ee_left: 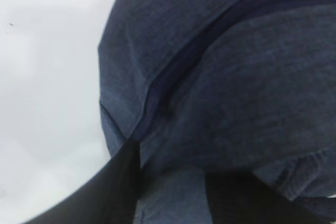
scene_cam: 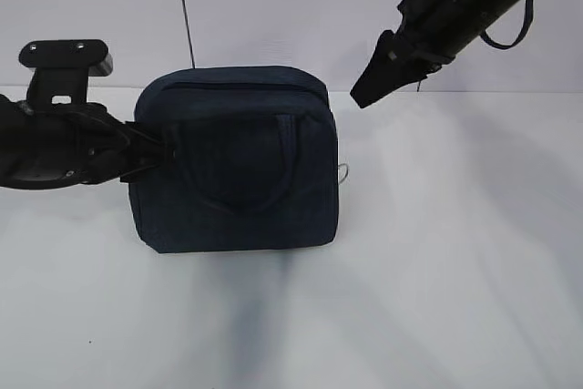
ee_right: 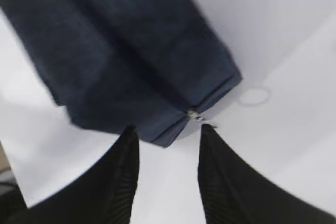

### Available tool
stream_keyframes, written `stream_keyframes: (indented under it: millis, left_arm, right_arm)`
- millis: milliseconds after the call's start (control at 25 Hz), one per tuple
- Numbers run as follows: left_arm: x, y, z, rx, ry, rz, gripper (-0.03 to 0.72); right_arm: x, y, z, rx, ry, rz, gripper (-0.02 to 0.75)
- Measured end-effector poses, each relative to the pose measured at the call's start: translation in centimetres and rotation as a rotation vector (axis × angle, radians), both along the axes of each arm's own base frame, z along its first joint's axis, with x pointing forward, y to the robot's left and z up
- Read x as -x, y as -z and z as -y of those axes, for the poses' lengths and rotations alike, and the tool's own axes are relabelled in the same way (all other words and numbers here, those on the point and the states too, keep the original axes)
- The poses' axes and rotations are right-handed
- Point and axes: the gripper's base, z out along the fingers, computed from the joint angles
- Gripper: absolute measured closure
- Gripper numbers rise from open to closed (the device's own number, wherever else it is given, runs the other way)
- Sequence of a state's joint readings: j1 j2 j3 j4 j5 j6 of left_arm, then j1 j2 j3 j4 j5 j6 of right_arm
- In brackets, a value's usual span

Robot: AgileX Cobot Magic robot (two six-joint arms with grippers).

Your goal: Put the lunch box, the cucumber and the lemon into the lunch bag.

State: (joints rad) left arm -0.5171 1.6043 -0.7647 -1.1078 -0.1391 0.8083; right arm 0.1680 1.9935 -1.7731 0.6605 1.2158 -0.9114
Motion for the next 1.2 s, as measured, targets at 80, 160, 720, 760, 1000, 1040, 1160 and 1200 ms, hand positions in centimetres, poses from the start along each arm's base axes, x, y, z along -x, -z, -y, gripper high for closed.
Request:
stream_keyframes:
  millis: [80,160,720,760,1000,1040,1160,1200]
  left_arm:
    - [-0.1,-0.3,0.1,0.024,0.027,-0.023,0.405]
    - [0.1,-0.6,0.1,0.039,0.049,-0.034,0.402]
    - [3.9,-7.1,-1.1,0.183,0.273,-0.019,0.363]
    - [4.3,-7.3,-1.3,0.186,0.297,-0.030,0.363]
    - [6.0,-8.7,-2.9,0.174,0.399,-0.067,0.361]
    - [6.3,-9.0,-3.1,0.166,0.415,-0.067,0.361]
    - [7.3,-10.2,-4.1,0.136,0.432,-0.022,0.360]
    - [7.6,-10.6,-4.3,0.130,0.435,-0.009,0.360]
  right_arm:
    - [1.2,-0.6,-0.5,0.038,-0.039,0.017,0.428]
    - [2.1,-0.8,-0.6,0.066,-0.056,0.023,0.428]
    - [6.5,-5.8,0.2,0.048,-0.040,0.107,0.428]
    - [6.8,-6.2,0.3,0.044,-0.031,0.109,0.428]
    - [8.9,-7.2,0.7,0.030,0.014,0.090,0.428]
    - [9.5,-7.5,0.9,0.030,0.017,0.096,0.428]
    - [10.9,-8.4,1.4,0.054,0.015,0.127,0.428]
    - [11.5,-9.0,1.6,0.062,0.017,0.146,0.428]
